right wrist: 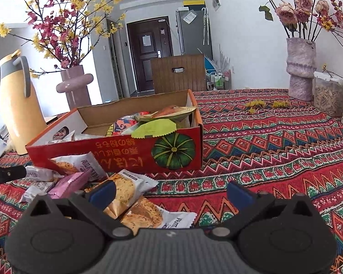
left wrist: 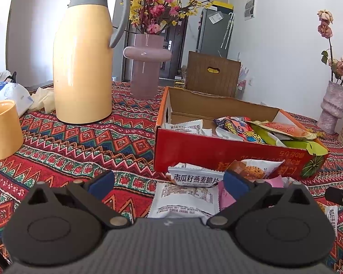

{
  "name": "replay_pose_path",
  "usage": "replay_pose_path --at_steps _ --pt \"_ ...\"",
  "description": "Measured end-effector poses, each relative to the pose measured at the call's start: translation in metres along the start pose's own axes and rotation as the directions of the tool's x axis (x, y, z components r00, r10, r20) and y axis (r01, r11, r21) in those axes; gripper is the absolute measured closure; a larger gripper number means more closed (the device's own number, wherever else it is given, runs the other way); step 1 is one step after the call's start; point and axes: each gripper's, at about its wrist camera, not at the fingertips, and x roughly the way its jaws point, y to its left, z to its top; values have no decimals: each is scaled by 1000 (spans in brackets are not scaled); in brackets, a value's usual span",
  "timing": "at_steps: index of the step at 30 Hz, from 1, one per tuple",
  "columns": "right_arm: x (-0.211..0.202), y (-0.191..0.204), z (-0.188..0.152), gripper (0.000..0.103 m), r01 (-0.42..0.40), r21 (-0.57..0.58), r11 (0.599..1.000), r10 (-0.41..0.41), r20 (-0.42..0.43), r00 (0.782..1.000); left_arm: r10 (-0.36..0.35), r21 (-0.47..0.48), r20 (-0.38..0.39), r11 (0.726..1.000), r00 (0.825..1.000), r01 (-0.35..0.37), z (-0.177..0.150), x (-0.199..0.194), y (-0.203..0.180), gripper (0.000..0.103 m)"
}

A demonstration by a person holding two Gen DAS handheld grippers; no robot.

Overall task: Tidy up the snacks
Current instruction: 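Move both open grippers back to the snack pile in front of the box, then lower the right gripper over a cookie packet in the pile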

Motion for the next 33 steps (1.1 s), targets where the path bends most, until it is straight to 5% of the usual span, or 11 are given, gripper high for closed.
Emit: replay_pose_path --at_steps 8,18,33 --pt "-3 3 0 0 -3 -15 1000 2 -1 1000 -5 -11 7 1000 1000 5 0 -2 2 0" --pt "-1 0 -2 12 18 -49 999 -19 -34 999 -4 -18 0 1000 1000 4 -1 -1 2 0" --pt "-2 5 -16 10 -34 -80 996 24 -119 993 0 -20 -2 1000 1000 0 -1 0 2 0"
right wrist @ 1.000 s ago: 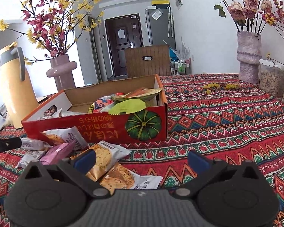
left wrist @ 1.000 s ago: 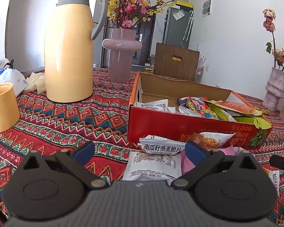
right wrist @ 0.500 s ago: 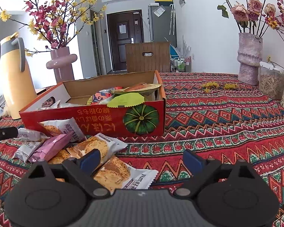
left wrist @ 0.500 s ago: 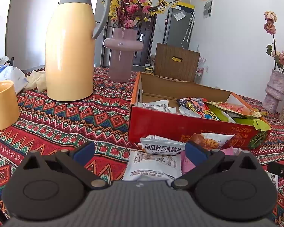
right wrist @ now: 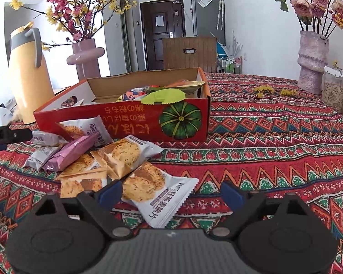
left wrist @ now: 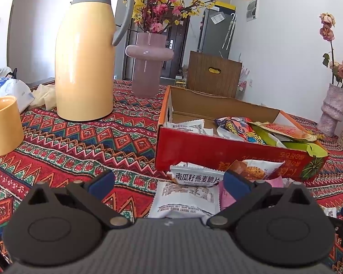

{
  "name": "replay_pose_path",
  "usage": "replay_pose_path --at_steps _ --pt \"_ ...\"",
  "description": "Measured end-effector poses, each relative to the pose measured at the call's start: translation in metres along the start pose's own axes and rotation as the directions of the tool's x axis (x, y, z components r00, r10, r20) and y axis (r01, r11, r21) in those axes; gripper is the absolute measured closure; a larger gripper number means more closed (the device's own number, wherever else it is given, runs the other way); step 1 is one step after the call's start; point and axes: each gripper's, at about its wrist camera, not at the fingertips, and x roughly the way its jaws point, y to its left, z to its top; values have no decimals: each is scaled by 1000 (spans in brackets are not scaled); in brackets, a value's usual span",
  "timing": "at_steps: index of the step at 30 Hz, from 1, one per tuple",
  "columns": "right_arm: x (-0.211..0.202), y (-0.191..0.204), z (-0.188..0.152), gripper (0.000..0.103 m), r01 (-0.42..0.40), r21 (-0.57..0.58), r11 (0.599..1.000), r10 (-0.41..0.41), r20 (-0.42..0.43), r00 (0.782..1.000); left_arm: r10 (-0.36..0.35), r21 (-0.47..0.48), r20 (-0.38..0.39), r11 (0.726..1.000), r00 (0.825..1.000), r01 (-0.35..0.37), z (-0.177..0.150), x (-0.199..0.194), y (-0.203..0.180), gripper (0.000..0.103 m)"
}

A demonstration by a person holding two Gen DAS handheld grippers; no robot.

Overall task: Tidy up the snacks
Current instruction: 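Lower the right gripper over a cookie packet in the pile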

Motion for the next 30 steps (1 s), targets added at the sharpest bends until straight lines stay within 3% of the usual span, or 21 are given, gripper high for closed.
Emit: replay_pose_path --at_steps 13,18,30 --pt "32 14 14 7 27 -37 999 -30 -83 996 -13 -4 1 1000 1000 13 -1 -2 2 0" --pt "40 18 17 0 40 -65 997 -46 -108 993 -14 -5 -1 1000 1000 14 -1 -2 1 0" --pt "44 15 20 0 19 -74 997 -28 -125 992 -11 -5 -2 1000 1000 11 -1 -2 2 0"
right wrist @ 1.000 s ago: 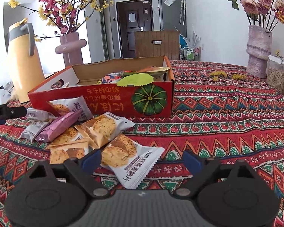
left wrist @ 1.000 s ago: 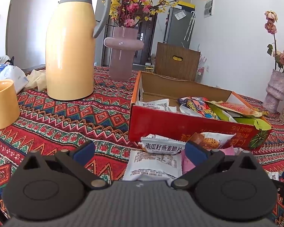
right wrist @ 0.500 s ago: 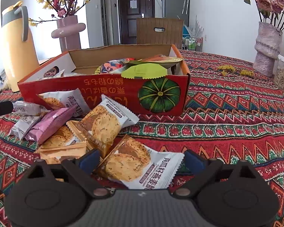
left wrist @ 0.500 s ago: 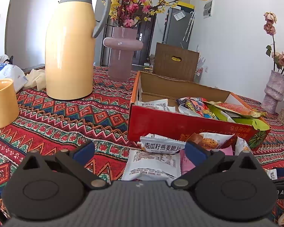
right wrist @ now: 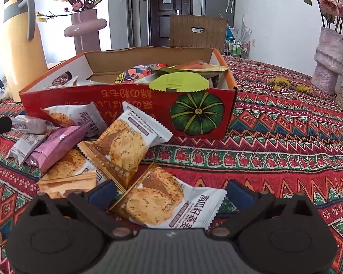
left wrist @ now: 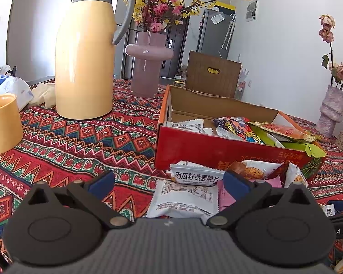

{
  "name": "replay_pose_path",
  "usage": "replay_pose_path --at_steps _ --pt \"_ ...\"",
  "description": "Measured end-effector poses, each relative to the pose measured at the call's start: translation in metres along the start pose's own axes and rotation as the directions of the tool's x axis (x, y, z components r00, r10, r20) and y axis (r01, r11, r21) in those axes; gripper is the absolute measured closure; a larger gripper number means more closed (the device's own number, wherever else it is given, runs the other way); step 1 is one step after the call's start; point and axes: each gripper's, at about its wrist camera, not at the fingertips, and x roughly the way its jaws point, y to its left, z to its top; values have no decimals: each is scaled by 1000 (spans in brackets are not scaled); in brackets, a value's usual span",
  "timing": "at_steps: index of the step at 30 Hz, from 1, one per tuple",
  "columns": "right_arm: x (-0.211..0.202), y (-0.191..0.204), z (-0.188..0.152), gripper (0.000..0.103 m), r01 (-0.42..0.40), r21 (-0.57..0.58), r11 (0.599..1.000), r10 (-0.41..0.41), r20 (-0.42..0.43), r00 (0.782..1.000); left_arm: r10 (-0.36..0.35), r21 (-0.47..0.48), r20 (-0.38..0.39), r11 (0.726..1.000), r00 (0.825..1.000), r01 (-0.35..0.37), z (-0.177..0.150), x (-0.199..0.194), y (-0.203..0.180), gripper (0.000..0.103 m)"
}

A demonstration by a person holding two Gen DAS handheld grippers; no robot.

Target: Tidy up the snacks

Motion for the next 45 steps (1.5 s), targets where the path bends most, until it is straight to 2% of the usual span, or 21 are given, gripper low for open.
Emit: replay_pose_path --at_steps 5,9,16,18,21,25,32,41,45 --pt "-1 -2 -1 2 -6 8 1000 6 13 1000 4 -4 -1 1000 1000 -4 -1 0 1 0" --pt "-6 0 -4 18 -12 -3 1000 12 44 999 2 -5 -2 1000 1000 -2 -1 0 1 0" --pt "-11 4 -7 35 -36 -24 999 37 73 997 9 -3 -9 1000 1000 -9 0 1 0 0" --pt "-13 5 -8 47 -46 -32 998 48 80 996 10 -2 -9 1000 1000 -10 0 2 0 0" --pt "-15 7 -10 52 -47 -42 998 51 94 994 10 -2 -10 1000 1000 -10 0 2 0 0" --pt "-18 4 -11 60 -49 -26 998 52 119 992 10 -2 -10 1000 1000 -10 0 2 0 0" --pt "-24 -5 -13 85 -62 26 998 57 158 986 10 -2 -9 1000 1000 -10 0 2 -1 0" --pt "-34 -19 -17 99 -88 102 991 62 234 970 19 3 -10 1000 1000 -19 0 2 -1 0" --pt "-37 -20 -18 99 -97 108 989 67 255 965 27 5 -11 1000 1000 -27 1 3 -1 0"
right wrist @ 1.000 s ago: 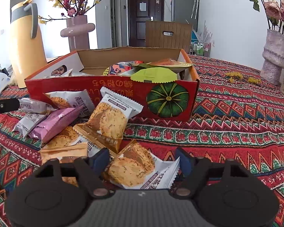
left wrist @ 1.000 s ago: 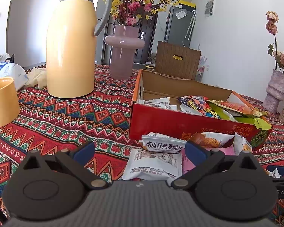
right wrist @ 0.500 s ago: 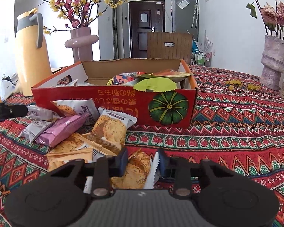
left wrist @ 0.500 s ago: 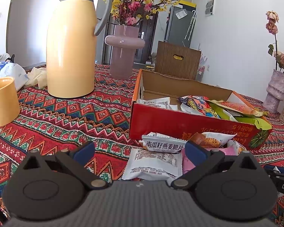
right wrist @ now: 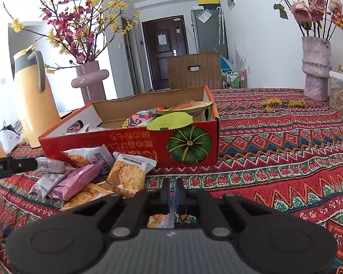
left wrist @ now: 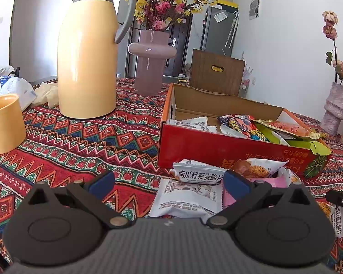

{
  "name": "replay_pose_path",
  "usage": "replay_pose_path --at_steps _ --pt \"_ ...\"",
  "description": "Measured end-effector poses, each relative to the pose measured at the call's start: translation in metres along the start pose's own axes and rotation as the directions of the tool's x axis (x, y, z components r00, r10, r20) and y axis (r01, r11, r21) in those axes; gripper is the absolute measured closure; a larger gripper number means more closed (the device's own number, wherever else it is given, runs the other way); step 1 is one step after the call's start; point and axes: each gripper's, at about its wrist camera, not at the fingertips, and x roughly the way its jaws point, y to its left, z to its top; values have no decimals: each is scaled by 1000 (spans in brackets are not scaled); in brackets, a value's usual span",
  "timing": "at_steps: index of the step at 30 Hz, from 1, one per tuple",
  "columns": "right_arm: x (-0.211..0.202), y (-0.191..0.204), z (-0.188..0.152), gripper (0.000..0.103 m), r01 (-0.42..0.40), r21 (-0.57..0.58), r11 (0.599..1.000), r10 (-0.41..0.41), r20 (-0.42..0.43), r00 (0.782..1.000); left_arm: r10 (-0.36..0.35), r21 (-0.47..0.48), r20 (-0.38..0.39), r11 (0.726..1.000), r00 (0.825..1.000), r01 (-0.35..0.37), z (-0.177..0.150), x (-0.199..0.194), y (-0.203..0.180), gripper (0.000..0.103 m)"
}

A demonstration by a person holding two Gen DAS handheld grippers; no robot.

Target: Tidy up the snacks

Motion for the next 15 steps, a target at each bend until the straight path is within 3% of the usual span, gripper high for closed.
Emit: replay_pose_path --at_steps 15 --pt "-20 -8 12 99 -9 35 999 6 94 996 16 0 0 1000 1000 -16 -1 0 0 0"
